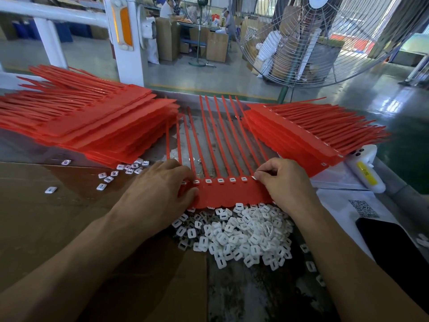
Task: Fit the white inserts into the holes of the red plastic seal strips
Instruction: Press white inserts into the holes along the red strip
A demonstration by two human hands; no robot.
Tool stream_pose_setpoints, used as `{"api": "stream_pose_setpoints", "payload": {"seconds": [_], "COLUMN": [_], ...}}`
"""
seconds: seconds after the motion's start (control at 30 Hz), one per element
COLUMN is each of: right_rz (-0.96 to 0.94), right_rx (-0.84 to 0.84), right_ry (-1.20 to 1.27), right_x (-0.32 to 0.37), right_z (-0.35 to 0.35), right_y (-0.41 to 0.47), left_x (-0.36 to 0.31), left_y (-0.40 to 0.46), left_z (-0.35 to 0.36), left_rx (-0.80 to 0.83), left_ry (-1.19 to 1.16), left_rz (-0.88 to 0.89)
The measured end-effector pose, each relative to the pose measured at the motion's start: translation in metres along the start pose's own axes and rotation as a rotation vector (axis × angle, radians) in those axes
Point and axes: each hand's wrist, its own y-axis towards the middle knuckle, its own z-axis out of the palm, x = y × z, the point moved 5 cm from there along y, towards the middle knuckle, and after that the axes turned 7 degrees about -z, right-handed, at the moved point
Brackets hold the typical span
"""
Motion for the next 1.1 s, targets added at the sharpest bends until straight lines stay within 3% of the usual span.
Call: {"api": "stream_pose_setpoints", "payload": {"seconds": [0.23, 0.63, 0.97, 1.1], "right_rz": [-0.046, -0.259, -0.205, -0.200], "right_rx": [0.037, 0.134, 0.172, 0.135], "right_ry": [0.036, -0.441, -0.596, -0.531], "right_x": [0.010, 0.035, 0.055, 0.049], "right_z": [-0.005, -0.003, -0.002, 0.001], "right_y": [-0.007, -0.020, -0.018, -0.021], "left_x": [0.000, -0.001, -0.001, -0.001], "left_y": [0.000, 0.001, 0.001, 0.000], "left_z": [0.000, 0.000, -0.001, -0.001], "left_rx": [0.010, 0.011, 0.014, 0.014], "left_ry": [0.007, 0.011, 0.013, 0.010], "left_rz": [-0.009, -0.011, -0.006, -0.003]}}
